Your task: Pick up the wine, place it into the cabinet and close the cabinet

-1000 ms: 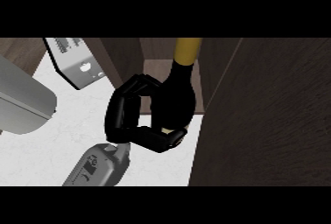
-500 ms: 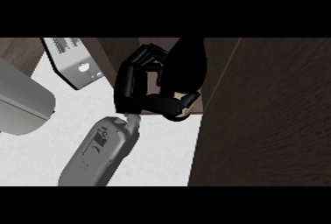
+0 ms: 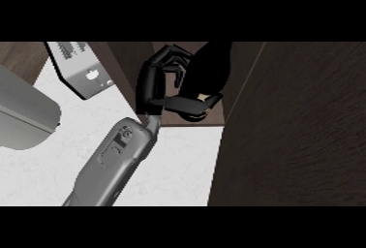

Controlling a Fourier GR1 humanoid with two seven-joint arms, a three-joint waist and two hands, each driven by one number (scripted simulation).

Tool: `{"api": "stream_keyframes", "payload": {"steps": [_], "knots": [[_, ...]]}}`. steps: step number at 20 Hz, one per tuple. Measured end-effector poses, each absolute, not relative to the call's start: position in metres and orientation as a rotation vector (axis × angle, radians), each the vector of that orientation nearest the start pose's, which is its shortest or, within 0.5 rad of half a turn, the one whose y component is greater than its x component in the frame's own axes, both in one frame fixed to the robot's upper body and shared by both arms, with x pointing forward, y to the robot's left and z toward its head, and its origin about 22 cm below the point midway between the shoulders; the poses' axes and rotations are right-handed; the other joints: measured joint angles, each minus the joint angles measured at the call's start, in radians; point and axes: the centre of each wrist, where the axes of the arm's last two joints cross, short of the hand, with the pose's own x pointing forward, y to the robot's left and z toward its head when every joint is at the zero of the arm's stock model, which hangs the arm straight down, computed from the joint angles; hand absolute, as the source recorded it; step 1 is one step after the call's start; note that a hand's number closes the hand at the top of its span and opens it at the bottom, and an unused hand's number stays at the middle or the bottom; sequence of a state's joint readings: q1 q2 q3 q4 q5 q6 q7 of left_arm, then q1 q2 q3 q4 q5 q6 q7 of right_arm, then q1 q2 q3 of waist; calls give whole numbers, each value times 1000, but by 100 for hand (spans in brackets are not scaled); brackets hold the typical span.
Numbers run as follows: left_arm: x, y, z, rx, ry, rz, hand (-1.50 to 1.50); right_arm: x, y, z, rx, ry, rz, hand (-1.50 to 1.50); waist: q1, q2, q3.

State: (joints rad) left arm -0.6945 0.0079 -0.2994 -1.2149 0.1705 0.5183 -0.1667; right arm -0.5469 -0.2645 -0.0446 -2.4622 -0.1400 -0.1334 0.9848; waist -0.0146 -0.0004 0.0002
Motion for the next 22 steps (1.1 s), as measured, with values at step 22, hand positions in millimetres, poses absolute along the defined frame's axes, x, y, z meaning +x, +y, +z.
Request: {"api": "stream_keyframes", "payload": {"steps": [22], "knots": [[372,71,29,42,-1908,-67,150,168,-207,285,134,-1979,241,-150,-13,3,-1]]}}
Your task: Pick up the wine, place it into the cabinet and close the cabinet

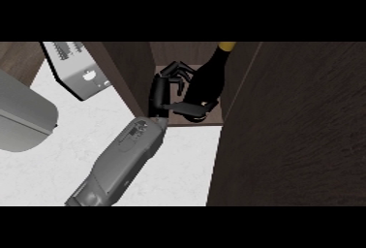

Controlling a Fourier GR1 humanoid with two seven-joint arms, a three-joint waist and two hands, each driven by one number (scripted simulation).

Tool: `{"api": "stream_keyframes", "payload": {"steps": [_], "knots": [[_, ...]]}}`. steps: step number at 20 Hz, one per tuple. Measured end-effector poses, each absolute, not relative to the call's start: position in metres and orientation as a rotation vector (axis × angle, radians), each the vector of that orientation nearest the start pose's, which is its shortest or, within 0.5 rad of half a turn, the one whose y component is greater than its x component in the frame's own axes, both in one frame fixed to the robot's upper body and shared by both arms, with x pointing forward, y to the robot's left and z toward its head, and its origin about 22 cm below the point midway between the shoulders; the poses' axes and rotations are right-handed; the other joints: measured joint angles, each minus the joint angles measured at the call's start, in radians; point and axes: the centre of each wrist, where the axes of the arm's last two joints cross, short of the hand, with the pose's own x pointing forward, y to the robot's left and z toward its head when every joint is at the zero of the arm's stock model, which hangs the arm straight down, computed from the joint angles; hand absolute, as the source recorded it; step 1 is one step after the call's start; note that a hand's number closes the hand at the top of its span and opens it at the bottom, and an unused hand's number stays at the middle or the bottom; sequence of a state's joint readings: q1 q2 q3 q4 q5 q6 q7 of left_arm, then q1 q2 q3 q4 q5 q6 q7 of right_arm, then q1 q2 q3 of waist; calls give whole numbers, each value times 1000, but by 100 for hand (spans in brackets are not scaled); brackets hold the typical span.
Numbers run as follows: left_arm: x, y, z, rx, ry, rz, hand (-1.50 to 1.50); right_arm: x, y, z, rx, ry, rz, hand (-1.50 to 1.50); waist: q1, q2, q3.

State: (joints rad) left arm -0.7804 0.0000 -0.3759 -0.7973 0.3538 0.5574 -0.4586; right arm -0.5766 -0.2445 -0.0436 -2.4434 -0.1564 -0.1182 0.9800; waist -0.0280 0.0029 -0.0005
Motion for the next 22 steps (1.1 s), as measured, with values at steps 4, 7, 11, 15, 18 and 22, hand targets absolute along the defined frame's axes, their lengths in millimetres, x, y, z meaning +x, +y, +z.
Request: {"api": "stream_keyframes", "payload": {"steps": [4,7,11,15,18,22], "knots": [[376,76,12,91,-1893,-104,150,168,-209,283,128,-1979,237,-150,-2,1,0],[376,79,2,128,-1887,-114,150,170,-208,287,133,-1990,239,-150,-5,2,0],[380,83,-4,151,-1895,-92,150,172,-206,285,146,-1981,252,-150,-11,4,0],[388,89,-2,145,-1897,-51,150,172,-206,287,137,-1982,259,-150,-10,4,0],[392,94,-3,126,-1891,3,150,173,-207,285,140,-1977,255,-150,-14,6,0],[396,100,-7,115,-1859,49,150,174,-207,285,150,-1979,251,-150,-16,7,0]]}}
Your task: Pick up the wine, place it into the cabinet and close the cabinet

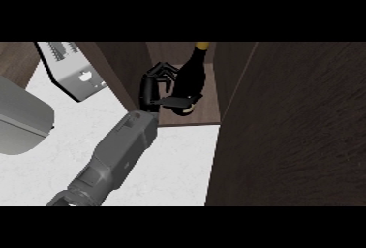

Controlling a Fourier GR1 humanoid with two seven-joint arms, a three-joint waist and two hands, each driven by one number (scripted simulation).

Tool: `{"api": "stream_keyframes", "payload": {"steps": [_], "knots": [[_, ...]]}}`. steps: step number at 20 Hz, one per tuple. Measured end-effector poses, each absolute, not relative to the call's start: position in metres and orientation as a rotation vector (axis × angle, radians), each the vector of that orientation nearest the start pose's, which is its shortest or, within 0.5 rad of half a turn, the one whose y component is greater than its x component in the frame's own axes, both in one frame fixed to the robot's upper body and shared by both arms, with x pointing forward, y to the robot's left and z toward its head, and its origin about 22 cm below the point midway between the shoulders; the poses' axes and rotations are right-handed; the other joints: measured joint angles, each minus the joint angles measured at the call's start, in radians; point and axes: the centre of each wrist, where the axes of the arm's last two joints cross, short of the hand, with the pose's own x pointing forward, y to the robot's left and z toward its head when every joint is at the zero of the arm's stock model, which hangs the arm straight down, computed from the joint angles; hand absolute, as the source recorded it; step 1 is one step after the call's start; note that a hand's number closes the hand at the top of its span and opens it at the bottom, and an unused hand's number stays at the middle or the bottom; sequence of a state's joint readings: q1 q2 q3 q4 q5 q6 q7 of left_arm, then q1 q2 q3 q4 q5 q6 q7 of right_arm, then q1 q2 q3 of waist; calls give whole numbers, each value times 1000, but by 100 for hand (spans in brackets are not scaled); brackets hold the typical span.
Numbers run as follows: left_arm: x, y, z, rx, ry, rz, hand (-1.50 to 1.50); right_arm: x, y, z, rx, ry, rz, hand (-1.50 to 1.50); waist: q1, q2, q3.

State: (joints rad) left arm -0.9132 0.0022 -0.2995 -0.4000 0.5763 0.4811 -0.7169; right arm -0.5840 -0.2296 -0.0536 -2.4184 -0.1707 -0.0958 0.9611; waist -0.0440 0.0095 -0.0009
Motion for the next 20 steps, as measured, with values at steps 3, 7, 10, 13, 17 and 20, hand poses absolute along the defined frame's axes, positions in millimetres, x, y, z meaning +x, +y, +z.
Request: {"api": "stream_keyframes", "payload": {"steps": [3,7,10,13,17,20], "knots": [[403,103,-3,132,-1848,67,150,174,-205,285,161,-1981,259,-150,-4,2,0],[410,103,3,137,-1847,76,150,175,-204,283,175,-1979,263,-150,-11,5,0],[412,106,2,166,-1855,61,150,176,-203,285,179,-1987,266,-150,-11,6,0],[417,107,7,243,-1854,34,150,176,-202,284,192,-1986,269,-150,-13,7,0],[422,111,12,328,-1841,2,150,176,-201,286,199,-1999,277,-150,-25,14,0],[425,113,15,364,-1825,-8,150,175,-198,286,212,-1998,292,-150,-33,16,0]]}}
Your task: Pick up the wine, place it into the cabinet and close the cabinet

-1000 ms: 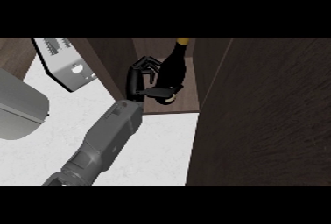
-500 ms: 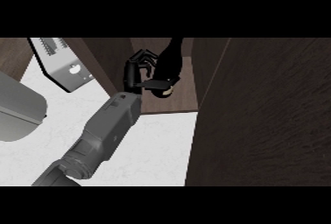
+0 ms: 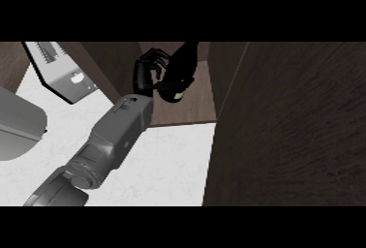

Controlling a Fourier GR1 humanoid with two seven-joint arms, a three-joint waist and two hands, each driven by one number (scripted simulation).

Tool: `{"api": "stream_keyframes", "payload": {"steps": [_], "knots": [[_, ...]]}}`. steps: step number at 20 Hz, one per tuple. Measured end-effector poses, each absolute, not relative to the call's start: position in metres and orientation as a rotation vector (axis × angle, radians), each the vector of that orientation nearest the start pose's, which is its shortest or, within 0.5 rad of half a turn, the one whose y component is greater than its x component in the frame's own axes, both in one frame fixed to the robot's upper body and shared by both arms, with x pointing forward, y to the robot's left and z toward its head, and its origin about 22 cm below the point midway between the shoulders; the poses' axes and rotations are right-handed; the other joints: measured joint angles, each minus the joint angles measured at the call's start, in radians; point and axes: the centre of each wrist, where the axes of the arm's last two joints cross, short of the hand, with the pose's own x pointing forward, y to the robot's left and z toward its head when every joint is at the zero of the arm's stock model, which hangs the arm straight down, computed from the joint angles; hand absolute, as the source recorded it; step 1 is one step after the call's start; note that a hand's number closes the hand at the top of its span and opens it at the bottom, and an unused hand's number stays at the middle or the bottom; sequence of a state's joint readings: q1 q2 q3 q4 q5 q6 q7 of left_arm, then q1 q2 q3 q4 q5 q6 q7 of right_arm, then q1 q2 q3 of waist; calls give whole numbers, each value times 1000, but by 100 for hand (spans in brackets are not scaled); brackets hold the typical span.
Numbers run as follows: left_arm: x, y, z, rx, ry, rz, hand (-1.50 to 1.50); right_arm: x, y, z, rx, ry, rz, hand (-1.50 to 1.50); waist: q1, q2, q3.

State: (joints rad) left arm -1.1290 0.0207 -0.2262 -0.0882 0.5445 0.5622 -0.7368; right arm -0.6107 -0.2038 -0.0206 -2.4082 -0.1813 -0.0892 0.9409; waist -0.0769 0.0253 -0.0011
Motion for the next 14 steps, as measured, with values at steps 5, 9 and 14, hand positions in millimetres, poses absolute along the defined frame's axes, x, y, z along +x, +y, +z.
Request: {"api": "stream_keyframes", "payload": {"steps": [5,9,14], "knots": [[425,118,12,400,-1789,-16,150,176,-198,286,217,-2001,293,-150,-8,3,0],[424,121,10,432,-1763,-13,150,176,-197,285,225,-2002,298,-150,-15,6,0],[420,119,4,327,-1731,78,150,176,-196,286,238,-2006,297,-150,-20,9,-1]]}}
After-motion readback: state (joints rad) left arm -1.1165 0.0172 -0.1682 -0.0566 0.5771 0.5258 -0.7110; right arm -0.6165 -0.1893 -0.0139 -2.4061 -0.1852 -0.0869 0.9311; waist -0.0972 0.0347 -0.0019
